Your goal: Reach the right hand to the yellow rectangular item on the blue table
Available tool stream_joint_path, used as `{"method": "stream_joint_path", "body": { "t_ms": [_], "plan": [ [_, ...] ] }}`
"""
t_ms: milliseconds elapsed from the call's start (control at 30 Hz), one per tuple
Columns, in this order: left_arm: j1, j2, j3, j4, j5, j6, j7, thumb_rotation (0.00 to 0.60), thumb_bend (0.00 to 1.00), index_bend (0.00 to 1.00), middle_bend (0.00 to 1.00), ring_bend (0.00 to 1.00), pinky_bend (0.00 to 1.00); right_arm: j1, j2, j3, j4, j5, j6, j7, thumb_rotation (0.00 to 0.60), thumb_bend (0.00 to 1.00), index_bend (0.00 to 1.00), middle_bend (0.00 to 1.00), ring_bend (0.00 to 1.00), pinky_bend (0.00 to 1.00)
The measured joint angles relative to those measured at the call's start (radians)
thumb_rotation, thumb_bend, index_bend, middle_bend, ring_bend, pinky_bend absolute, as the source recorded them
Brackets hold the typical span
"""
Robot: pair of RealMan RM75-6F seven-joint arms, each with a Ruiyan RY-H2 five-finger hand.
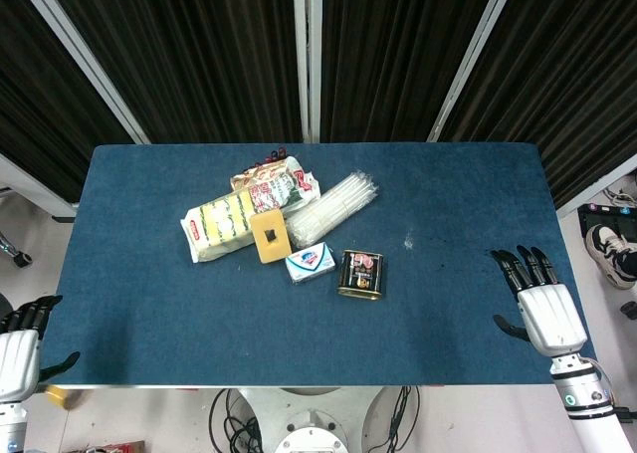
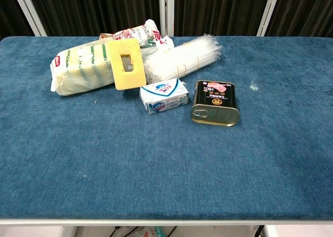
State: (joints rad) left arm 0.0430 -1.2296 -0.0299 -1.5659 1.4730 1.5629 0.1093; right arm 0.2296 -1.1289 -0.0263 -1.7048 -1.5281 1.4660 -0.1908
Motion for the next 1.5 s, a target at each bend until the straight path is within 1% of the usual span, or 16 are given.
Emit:
{"method": "stream_joint_path", "body": {
  "t_ms": [367, 467, 567, 667, 767, 867, 967, 1000, 1100, 1200, 1300, 1500],
  "plan": [
    [0.007, 0.000, 0.007, -0.008, 0.013, 0.018, 0.001, 0.600, 0.09, 0.19, 0.19, 0.18, 0.22, -0.021, 0.004, 0.006, 0.006, -0.031, 0.003, 0.034, 0.600, 0.07, 0.00, 0.10, 0.00, 0.00],
    [0.009, -0.001, 0.009, -0.007, 0.015, 0.022, -0.003, 0.600, 0.09, 0.19, 0.19, 0.18, 0.22, -0.005, 0.007, 0.012, 0.000, -0.046, -0.017, 0.028, 0.600, 0.07, 0.00, 0.10, 0.00, 0.01],
    [0.011, -0.004, 0.009, -0.004, 0.017, 0.026, -0.010, 0.600, 0.09, 0.19, 0.19, 0.18, 0.22, 0.034, 0.009, 0.025, -0.018, -0.064, -0.065, -0.003, 0.600, 0.07, 0.00, 0.10, 0.00, 0.01],
    [0.015, -0.009, 0.010, 0.004, 0.018, 0.031, -0.019, 0.600, 0.09, 0.19, 0.19, 0.18, 0.22, 0.099, 0.005, 0.050, -0.043, -0.073, -0.148, -0.057, 0.600, 0.08, 0.00, 0.10, 0.00, 0.01],
    [0.019, -0.012, 0.011, 0.011, 0.016, 0.035, -0.032, 0.600, 0.09, 0.19, 0.19, 0.18, 0.22, 0.189, -0.013, 0.090, -0.065, -0.064, -0.265, -0.133, 0.600, 0.08, 0.00, 0.10, 0.00, 0.01],
    [0.026, -0.014, 0.012, 0.019, 0.014, 0.042, -0.046, 0.600, 0.09, 0.19, 0.19, 0.18, 0.22, 0.303, -0.054, 0.142, -0.070, -0.028, -0.409, -0.232, 0.600, 0.08, 0.00, 0.10, 0.00, 0.01],
    [0.034, -0.015, 0.012, 0.027, 0.011, 0.050, -0.060, 0.600, 0.09, 0.19, 0.19, 0.18, 0.22, 0.438, -0.125, 0.195, -0.045, 0.032, -0.559, -0.358, 0.600, 0.07, 0.00, 0.10, 0.00, 0.01],
    [0.036, -0.015, 0.012, 0.029, 0.009, 0.053, -0.064, 0.600, 0.09, 0.19, 0.19, 0.18, 0.22, 0.493, -0.162, 0.213, -0.023, 0.057, -0.610, -0.413, 0.600, 0.06, 0.00, 0.09, 0.00, 0.01],
    [0.045, -0.015, 0.011, 0.039, 0.000, 0.059, -0.080, 0.600, 0.09, 0.19, 0.19, 0.18, 0.22, 0.624, -0.264, 0.249, 0.064, 0.113, -0.698, -0.538, 0.600, 0.01, 0.00, 0.07, 0.00, 0.00],
    [0.052, -0.018, 0.010, 0.050, -0.012, 0.058, -0.097, 0.600, 0.09, 0.19, 0.19, 0.18, 0.22, 0.726, -0.365, 0.269, 0.177, 0.142, -0.745, -0.614, 0.600, 0.00, 0.00, 0.03, 0.00, 0.00],
    [0.058, -0.021, 0.006, 0.060, -0.022, 0.060, -0.116, 0.600, 0.09, 0.19, 0.19, 0.18, 0.22, 0.805, -0.465, 0.281, 0.296, 0.154, -0.775, -0.647, 0.600, 0.00, 0.00, 0.00, 0.00, 0.00],
    [0.073, -0.030, -0.003, 0.086, -0.041, 0.069, -0.154, 0.600, 0.09, 0.19, 0.19, 0.18, 0.22, 0.930, -0.620, 0.284, 0.523, 0.142, -0.824, -0.655, 0.600, 0.00, 0.00, 0.00, 0.00, 0.00]
  ]
}}
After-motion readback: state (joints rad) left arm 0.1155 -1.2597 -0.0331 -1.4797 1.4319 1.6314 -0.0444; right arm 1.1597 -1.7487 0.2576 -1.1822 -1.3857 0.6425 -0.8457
